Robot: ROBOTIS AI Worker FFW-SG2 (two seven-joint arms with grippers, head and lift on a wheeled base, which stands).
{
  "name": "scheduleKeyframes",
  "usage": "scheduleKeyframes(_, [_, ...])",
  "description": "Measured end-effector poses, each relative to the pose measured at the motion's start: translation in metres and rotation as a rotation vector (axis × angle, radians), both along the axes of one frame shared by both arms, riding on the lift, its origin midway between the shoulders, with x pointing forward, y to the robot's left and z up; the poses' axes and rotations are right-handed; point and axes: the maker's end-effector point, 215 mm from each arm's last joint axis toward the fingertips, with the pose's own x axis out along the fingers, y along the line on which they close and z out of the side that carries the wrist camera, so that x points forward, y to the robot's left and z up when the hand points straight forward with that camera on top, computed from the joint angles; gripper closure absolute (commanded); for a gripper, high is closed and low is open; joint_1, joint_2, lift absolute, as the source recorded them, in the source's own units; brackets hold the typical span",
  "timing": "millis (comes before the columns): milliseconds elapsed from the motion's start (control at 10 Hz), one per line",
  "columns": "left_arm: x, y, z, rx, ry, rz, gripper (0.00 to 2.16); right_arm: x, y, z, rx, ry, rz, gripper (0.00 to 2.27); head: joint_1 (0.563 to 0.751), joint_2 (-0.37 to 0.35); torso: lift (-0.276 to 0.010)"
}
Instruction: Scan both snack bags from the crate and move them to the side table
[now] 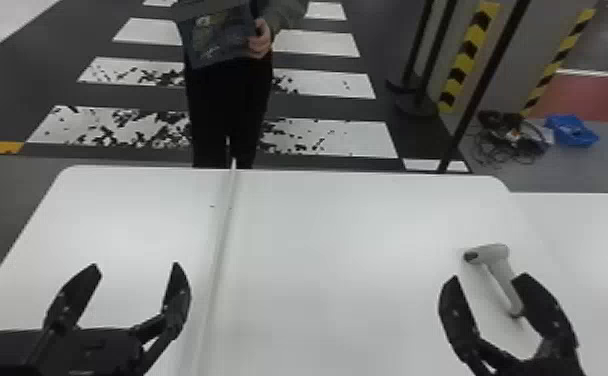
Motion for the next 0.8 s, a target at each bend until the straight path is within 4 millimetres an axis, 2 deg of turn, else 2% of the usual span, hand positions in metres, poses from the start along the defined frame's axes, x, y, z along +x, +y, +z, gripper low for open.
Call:
scheduleKeyframes(300, [-0.0005, -0.0025, -0.0059, 0.002, 0.023, -0.010, 0.06, -0.0012, -0.0004, 0.0035, 0.000, -0.010, 0.000, 0.13, 0.695, -0.114, -0.095])
scheduleKeyframes(800, [-0.0010, -0.0019, 0.0004, -0.002, -0.005, -0.010, 0.07, -0.0034, -0.0005, 0.0091, 0.003, -0.031, -0.002, 0.14, 0.695, -0.115, -0.095])
